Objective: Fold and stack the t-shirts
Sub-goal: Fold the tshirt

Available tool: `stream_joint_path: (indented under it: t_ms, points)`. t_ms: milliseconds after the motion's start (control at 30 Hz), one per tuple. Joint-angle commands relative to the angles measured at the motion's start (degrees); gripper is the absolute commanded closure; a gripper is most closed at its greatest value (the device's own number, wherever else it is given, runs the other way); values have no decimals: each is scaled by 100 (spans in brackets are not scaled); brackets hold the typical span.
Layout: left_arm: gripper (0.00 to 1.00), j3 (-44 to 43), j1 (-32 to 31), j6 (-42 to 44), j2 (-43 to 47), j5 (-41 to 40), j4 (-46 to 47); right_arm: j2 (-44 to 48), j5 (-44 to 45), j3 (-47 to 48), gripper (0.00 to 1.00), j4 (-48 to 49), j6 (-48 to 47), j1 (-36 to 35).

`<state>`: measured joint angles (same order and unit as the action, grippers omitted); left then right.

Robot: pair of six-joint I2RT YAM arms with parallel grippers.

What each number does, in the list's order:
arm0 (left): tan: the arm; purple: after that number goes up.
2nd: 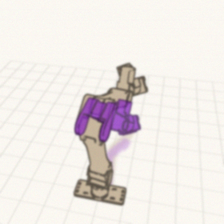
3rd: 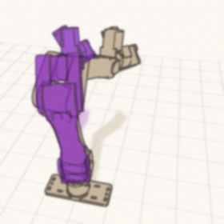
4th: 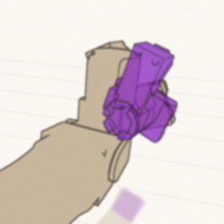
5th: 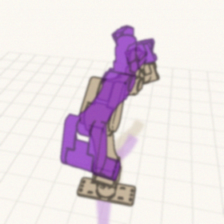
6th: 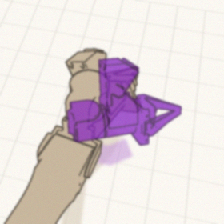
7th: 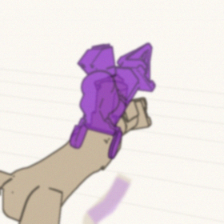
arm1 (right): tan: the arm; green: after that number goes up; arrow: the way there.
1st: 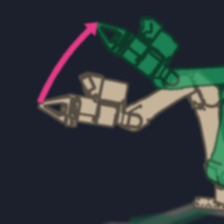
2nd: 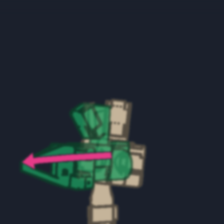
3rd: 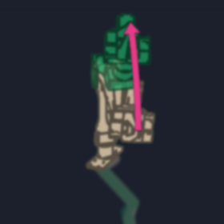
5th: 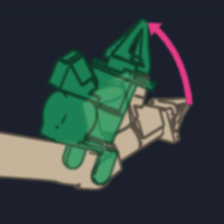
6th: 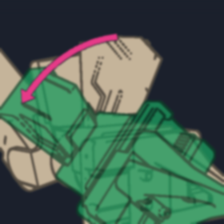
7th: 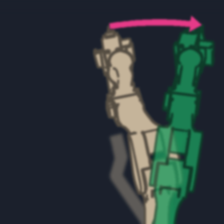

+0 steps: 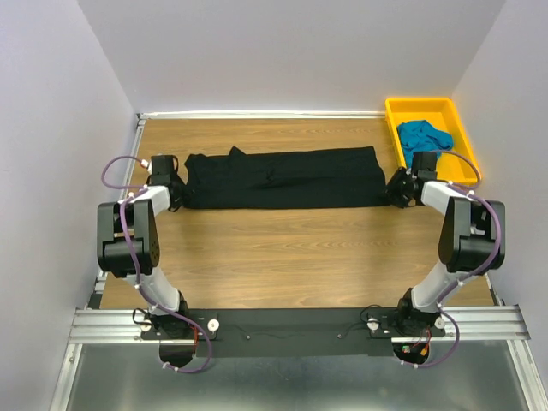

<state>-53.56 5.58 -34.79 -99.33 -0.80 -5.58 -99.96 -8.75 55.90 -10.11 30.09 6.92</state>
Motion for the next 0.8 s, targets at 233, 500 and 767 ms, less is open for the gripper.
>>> stream_joint_path:
  t_ms: [233, 500, 767]
  points:
    - [97, 444, 523, 262, 651, -729, -865, 1101, -338, -739, 52, -667, -152, -120]
    - [59, -75, 59, 279, 1573, -808, -1067, 1393, -258, 121, 51, -809, -670, -1173]
    - [59, -567, -1225, 253, 1172, -765, -849, 304, -838, 991, 51, -686, -1004, -2009]
